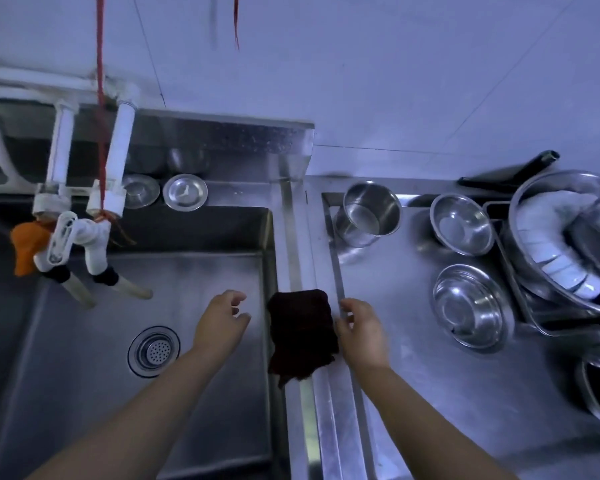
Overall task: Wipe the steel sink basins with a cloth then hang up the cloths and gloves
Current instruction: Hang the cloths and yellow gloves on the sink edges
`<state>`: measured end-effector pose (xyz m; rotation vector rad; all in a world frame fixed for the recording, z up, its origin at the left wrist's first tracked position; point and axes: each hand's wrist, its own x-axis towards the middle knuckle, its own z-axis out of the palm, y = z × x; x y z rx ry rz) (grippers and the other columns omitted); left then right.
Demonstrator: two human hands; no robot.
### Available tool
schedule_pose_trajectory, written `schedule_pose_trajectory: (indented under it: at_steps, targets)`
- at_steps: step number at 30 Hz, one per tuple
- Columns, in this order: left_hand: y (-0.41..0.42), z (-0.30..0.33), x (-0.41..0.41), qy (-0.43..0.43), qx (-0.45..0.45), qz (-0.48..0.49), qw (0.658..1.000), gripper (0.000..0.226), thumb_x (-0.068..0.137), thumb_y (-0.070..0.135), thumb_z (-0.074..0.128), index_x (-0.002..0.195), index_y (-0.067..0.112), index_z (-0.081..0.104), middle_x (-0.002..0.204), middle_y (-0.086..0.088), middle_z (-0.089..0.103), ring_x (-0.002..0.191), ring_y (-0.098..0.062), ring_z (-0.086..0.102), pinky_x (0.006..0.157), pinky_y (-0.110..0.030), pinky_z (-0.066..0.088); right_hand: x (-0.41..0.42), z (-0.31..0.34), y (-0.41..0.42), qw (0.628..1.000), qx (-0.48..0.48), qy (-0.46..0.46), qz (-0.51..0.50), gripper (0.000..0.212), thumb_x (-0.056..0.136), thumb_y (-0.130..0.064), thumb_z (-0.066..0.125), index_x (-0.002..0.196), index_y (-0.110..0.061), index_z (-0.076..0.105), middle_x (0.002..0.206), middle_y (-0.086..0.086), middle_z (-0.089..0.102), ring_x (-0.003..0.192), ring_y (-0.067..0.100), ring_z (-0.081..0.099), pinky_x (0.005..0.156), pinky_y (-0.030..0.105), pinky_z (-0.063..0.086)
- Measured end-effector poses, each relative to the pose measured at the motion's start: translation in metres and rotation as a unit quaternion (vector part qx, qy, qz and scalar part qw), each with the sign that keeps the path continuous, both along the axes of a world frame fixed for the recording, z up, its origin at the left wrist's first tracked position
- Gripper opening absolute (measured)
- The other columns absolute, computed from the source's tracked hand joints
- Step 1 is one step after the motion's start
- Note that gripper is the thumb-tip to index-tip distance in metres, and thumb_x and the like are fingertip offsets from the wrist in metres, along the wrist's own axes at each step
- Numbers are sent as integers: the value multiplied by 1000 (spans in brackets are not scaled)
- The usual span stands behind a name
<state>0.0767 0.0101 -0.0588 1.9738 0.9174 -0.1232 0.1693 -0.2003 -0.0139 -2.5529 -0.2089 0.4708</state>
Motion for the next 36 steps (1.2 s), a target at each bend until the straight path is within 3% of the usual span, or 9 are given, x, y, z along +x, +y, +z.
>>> schedule_pose_trajectory:
  at_steps: [4,9,16,19,25,30,36]
  targets:
    - [5,1,-19,27,-3,-22,999,25,86,12,60,111,17,61,110,2,59,86,-9,54,74,-22,39,-11,1,7,993,-17,-61,98,31,91,-8,51,119,-16,62,114,1,58,94,20,59,79,35,51]
    - [12,5,-43,24,-30,-17,999,22,86,11,59,107,16,62,106,4,60,85,-9,56,71,-20,39,-29,-5,24,962,-84,-112,234,33,91,-15,57,124,-14,62,112,11,55,102,27,52,85,36,48]
    - [20,15,-83,19,-49,-13,999,21,85,10,60,105,15,64,104,2,63,94,-15,60,84,-28,47,-46,2,38,951,-155,-125,238,37,97,-23,44,133,-27,51,122,3,45,108,19,42,92,26,42]
    - [22,26,-102,10,-41,-4,999,17,85,10,61,102,14,64,101,0,65,89,-15,59,78,-26,46,-53,12,41,946,-162,-133,247,40,97,-20,41,135,-26,48,127,2,45,110,18,43,94,26,40]
    - [14,59,-160,33,36,23,999,17,87,23,60,104,24,62,94,13,60,84,-7,56,73,-19,37,-94,26,60,904,-168,-76,385,33,94,-12,40,117,-16,62,117,4,60,103,21,55,78,27,44]
    - [-8,94,-225,24,57,69,996,10,85,20,61,94,25,63,96,6,65,87,-15,60,79,-25,46,-148,42,72,872,-143,-52,466,33,94,-20,42,122,-20,60,120,5,61,107,24,57,85,32,44]
    - [-13,133,-326,23,95,167,981,15,87,25,58,102,25,63,102,9,64,91,-10,59,82,-25,46,-210,63,109,820,-126,-65,554,31,94,-25,43,118,-22,62,121,2,60,109,24,55,86,31,43]
